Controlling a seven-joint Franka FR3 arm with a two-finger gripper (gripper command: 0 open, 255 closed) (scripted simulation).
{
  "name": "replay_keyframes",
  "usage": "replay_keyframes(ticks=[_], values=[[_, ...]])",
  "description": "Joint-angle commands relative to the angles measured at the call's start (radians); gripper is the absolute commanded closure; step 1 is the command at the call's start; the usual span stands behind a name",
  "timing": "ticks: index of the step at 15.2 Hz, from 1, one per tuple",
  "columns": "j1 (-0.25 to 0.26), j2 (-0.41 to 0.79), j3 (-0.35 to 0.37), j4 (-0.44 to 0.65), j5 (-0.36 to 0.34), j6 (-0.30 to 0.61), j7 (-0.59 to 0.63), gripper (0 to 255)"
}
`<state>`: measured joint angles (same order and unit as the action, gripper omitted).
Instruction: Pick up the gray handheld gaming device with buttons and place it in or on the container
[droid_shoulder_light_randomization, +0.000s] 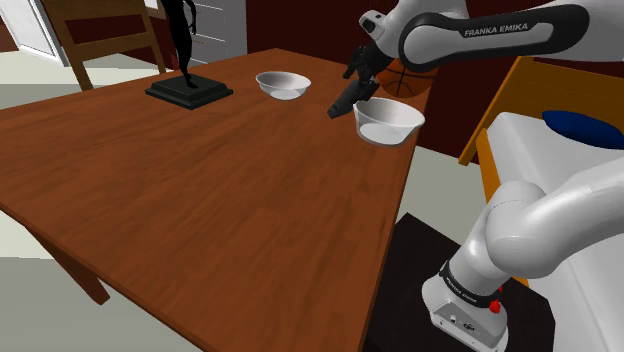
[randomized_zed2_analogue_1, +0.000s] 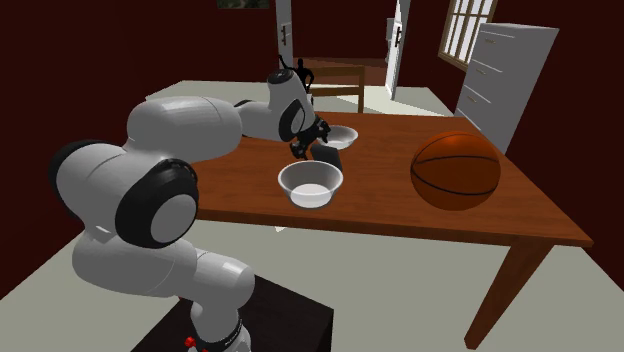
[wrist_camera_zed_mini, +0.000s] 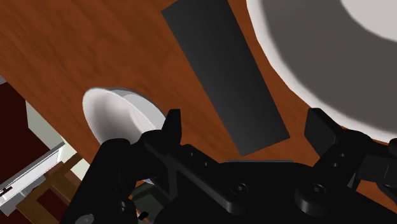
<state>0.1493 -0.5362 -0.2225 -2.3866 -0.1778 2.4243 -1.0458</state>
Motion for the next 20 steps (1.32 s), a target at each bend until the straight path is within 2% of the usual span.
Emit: replay_keyframes(ticks=[1, 3, 4, 12, 20], values=[[-0.001, 0.006, 0.0, -0.006, -0.001, 0.0, 0.001, 0], [-0.001, 0.006, 0.0, -0.006, 0.0, 0.0, 0.001, 0], [-0.001, 0.006, 0.0, -0.006, 0.0, 0.001, 0.001, 255], [0.0, 0.008, 0.004, -0.011, -0.002, 0.007, 0.007, 255], [0.005, 0.0, 0.007, 0.083, 0.01, -0.095, -0.006, 255]])
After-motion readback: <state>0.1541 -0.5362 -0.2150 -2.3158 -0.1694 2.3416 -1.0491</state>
